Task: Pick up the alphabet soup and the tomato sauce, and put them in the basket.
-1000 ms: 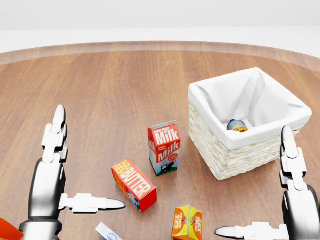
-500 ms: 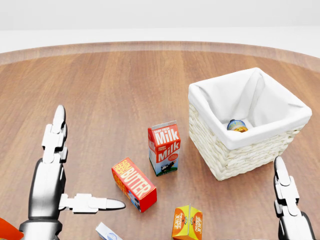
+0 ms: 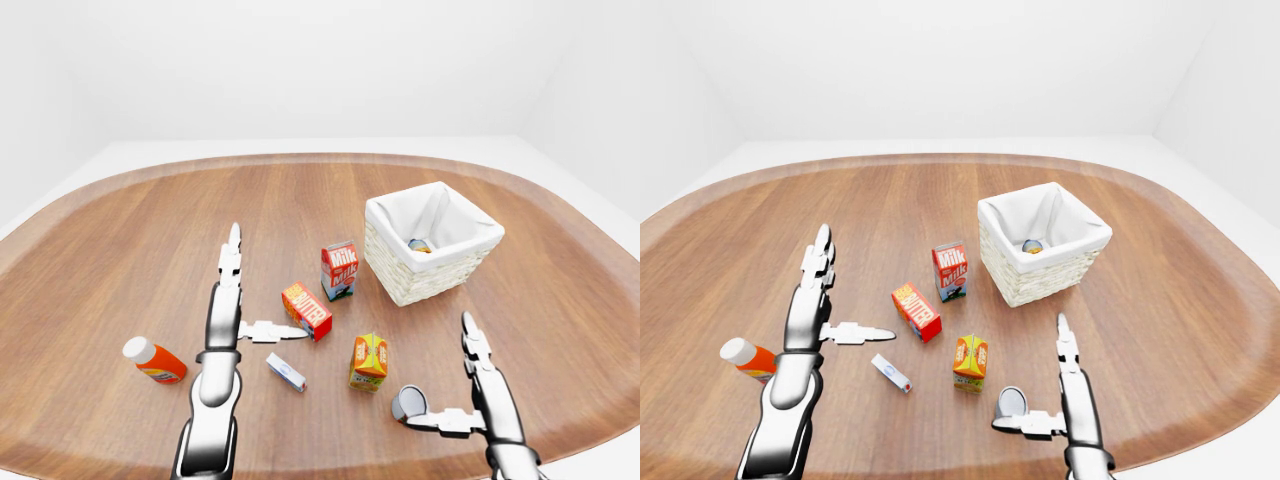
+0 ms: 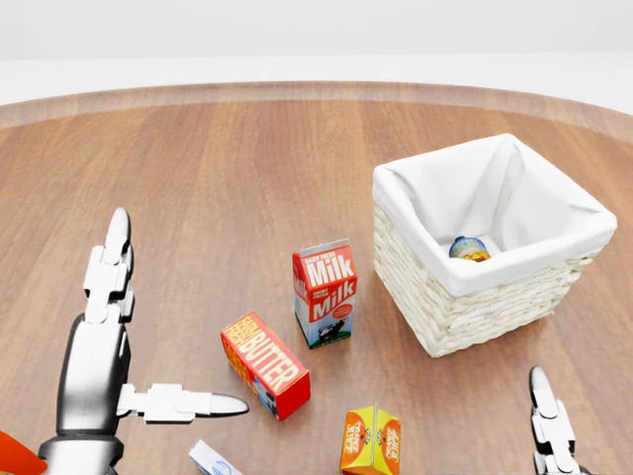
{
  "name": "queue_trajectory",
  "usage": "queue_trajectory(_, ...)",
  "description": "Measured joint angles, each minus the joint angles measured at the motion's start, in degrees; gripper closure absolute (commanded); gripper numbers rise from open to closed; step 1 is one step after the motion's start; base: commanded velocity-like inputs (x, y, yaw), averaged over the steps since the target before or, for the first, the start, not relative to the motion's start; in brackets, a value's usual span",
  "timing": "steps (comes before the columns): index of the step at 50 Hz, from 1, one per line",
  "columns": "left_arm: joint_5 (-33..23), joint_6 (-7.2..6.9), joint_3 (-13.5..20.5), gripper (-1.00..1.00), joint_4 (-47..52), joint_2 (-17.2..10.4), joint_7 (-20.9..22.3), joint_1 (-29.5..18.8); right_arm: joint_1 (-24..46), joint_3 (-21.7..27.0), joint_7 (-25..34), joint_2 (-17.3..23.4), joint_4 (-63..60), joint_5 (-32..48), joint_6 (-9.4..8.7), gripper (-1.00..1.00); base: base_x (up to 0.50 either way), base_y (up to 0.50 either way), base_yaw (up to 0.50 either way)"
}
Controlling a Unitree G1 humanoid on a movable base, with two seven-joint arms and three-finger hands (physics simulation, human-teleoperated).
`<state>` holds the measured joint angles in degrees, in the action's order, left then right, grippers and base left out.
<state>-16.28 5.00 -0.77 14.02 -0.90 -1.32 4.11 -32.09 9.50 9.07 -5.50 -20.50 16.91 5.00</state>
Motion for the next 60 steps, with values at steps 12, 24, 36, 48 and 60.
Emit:
queue_trajectory(12,0.01,0.0,0.03,-1.0,-0.09,0.0,-0.06,-0.11,0.21,0.25,-0.87,0.15,2.99,1.2,0.0,-1.0,0.0,0.0,0.0)
queue_trajectory(24,0.08,0.0,0.1,-1.0,0.01,0.0,-0.1,-0.17,1.58,0.56,-2.5,0.54,6.21,3.07,0.0,-1.0,0.0,0.0,0.0)
queue_trajectory(36,0.2,0.0,0.18,-1.0,-0.11,-0.05,-0.06,-0.18,2.43,0.29,-4.6,1.09,9.12,5.27,0.0,-1.0,0.0,0.0,0.0)
queue_trajectory(48,0.21,0.0,0.18,-1.0,0.18,-0.03,0.05,-0.14,3.03,-0.3,-7.12,1.83,12.18,7.62,0.0,-1.0,0.0,0.0,0.0)
queue_trajectory(60,0.2,0.0,0.17,-1.0,0.28,-0.03,0.07,-0.12,4.2,-1.05,-10.22,2.73,15.35,10.6,0.0,-1.0,0.0,0.0,0.0)
